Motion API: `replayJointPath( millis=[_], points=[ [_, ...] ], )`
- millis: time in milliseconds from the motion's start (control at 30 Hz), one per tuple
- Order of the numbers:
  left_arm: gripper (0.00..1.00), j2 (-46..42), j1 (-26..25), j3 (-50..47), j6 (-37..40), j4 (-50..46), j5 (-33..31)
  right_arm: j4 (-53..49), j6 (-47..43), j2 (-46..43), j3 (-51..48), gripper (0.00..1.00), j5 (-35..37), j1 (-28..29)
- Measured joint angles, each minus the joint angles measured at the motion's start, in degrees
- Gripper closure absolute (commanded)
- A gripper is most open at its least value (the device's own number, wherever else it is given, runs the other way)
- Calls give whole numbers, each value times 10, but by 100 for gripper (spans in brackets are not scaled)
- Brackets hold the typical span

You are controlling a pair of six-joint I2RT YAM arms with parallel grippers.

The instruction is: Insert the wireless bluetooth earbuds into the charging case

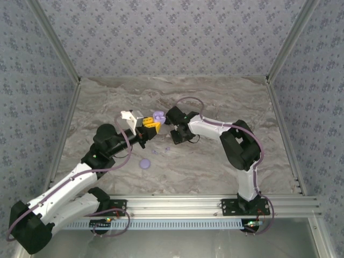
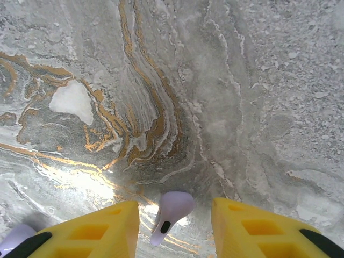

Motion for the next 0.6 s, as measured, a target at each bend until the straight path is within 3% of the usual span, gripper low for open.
replayJointPath(
  millis=[600],
  points=[
    [100,0,0,0,0,0,0,-1,12,21,6,74,-22,-9]
  ],
)
